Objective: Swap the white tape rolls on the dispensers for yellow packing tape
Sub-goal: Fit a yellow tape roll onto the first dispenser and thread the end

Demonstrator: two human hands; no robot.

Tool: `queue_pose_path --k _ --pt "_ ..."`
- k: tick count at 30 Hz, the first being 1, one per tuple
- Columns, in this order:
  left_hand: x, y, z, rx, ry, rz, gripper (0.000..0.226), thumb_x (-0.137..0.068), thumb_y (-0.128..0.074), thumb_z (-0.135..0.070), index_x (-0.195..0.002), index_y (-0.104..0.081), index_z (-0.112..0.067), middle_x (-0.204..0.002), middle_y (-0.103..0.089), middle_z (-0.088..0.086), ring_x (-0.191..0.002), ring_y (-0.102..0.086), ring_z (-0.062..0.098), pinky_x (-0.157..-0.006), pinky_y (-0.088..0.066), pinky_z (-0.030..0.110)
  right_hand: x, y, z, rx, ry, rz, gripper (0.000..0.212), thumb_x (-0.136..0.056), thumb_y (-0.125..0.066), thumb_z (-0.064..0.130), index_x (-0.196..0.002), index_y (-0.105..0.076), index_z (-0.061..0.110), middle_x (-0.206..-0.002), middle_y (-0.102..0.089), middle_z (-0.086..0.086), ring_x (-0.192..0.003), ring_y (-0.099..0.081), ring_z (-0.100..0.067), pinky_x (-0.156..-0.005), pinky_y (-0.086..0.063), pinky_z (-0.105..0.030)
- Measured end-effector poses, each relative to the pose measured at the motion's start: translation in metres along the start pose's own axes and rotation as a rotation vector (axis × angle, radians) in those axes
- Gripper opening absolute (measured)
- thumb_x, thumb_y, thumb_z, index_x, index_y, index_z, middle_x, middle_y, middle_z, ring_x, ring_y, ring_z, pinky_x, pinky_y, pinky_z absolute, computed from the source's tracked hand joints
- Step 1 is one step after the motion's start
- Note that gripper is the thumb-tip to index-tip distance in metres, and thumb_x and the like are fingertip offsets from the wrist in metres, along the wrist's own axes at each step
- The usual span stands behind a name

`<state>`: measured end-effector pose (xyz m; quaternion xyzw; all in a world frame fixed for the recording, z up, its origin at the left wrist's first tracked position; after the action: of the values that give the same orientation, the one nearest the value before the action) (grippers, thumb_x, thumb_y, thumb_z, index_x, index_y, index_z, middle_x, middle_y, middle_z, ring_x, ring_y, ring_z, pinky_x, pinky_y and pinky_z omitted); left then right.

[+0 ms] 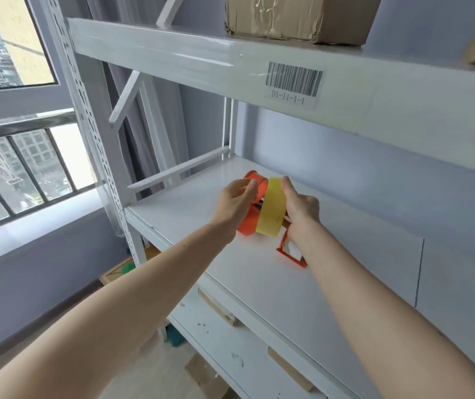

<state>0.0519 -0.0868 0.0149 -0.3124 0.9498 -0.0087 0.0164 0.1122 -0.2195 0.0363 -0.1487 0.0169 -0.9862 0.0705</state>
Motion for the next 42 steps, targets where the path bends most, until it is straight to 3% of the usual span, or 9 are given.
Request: queue_pose_path --k 4,7,12,20,23,27,31,36,42 --pt "-0.038 0.015 0.001 -0.071 -0.042 -0.089 0.034 -0.1 -0.055 -0.038 -0.122 -0.063 -0.015 -0.111 -0.059 0.005 -0.094 -0.056 0.019 -0.068 -0.042 0.026 -0.017 -0.006 0.005 -0.025 -0.027 -0.106 0.043 -0.087 -0.07 0.049 -0.074 -0.049 0.014 -0.081 -0.057 -0.001 -0.065 -0.053 -0.013 -0.064 -0.046 -0.03" --pt "-0.065 0.018 0.01 -0.082 0.026 -0.079 0.04 -0.099 -0.052 -0.043 -0.13 -0.058 -0.018 -0.132 -0.044 0.004 -0.105 -0.051 0.017 -0.082 -0.04 0.029 -0.028 -0.012 0.007 -0.042 -0.037 -0.163 0.044 -0.088 -0.069 0.048 -0.074 -0.046 0.013 -0.079 -0.053 0.0 -0.064 -0.05 -0.012 -0.069 -0.045 -0.031" --pt "-0.103 0.018 0.02 -0.197 0.065 0.175 0.061 -0.103 -0.038 -0.052 -0.156 -0.031 -0.023 -0.162 -0.029 0.002 -0.143 -0.036 0.023 -0.103 -0.031 0.035 -0.041 -0.033 0.006 -0.1 -0.065 -0.243 0.042 -0.088 -0.07 0.046 -0.094 -0.054 0.008 -0.083 -0.057 -0.002 -0.063 -0.052 -0.013 -0.049 -0.038 -0.025" --pt "-0.137 0.005 0.034 -0.221 0.104 0.507 0.064 -0.102 -0.026 -0.06 -0.158 -0.024 -0.031 -0.159 -0.036 -0.007 -0.148 -0.03 0.016 -0.122 -0.018 0.038 -0.057 -0.053 -0.01 -0.145 -0.106 -0.376 0.043 -0.084 -0.072 0.05 -0.076 -0.053 0.012 -0.099 -0.066 -0.009 -0.084 -0.064 -0.026 -0.079 -0.055 -0.037" --pt "-0.138 -0.003 0.036 -0.162 0.137 0.563 0.057 -0.103 -0.026 -0.059 -0.149 -0.039 -0.029 -0.142 -0.049 -0.005 -0.129 -0.046 0.015 -0.115 -0.029 0.035 -0.057 -0.057 -0.009 -0.153 -0.087 -0.375 0.041 -0.087 -0.07 0.048 -0.076 -0.053 0.012 -0.109 -0.069 -0.012 -0.088 -0.064 -0.027 -0.081 -0.053 -0.036" --pt "-0.139 -0.008 0.044 -0.105 0.183 0.582 0.055 -0.102 -0.025 -0.059 -0.148 -0.041 -0.034 -0.148 -0.05 0.0 -0.136 -0.046 0.022 -0.119 -0.029 0.044 -0.057 -0.057 -0.008 -0.141 -0.085 -0.374 0.041 -0.09 -0.067 0.046 -0.074 -0.05 0.012 -0.118 -0.067 -0.013 -0.101 -0.067 -0.028 -0.073 -0.047 -0.032" --pt "-0.133 -0.008 0.045 -0.07 0.137 0.562 0.059 -0.095 -0.033 -0.064 -0.144 -0.044 -0.033 -0.144 -0.053 0.006 -0.13 -0.053 0.026 -0.112 -0.039 0.042 -0.058 -0.055 -0.009 -0.118 -0.098 -0.35 0.04 -0.092 -0.064 0.045 -0.075 -0.05 0.012 -0.116 -0.068 -0.013 -0.068 -0.057 -0.018 -0.055 -0.044 -0.025" --pt "-0.127 -0.007 0.049 -0.068 0.084 0.53 0.054 -0.087 -0.037 -0.068 -0.131 -0.05 -0.04 -0.136 -0.056 0.006 -0.127 -0.055 0.03 -0.112 -0.042 0.047 -0.062 -0.052 -0.009 -0.098 -0.138 -0.276 0.041 -0.092 -0.063 0.047 -0.103 -0.06 0.008 -0.113 -0.068 -0.014 -0.093 -0.066 -0.027 -0.079 -0.052 -0.034" --pt "-0.124 -0.009 0.055 -0.082 0.046 0.573 0.039 -0.107 -0.029 -0.047 -0.14 -0.039 -0.029 -0.118 -0.061 0.011 -0.104 -0.065 0.023 -0.078 -0.054 0.023 -0.06 -0.06 -0.012 -0.112 -0.179 -0.232 0.043 -0.094 -0.061 0.046 -0.117 -0.06 0.009 -0.104 -0.069 -0.009 -0.089 -0.068 -0.027 -0.071 -0.055 -0.035"
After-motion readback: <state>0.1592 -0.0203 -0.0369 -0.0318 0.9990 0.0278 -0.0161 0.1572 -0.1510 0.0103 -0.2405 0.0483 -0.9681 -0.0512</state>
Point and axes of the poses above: each hand's wrist, its own x-axis away from the middle knuckle, its own y-axis out of the back of the hand, z = x × y, the point moved 4 cm from there along -x, towards the middle knuckle
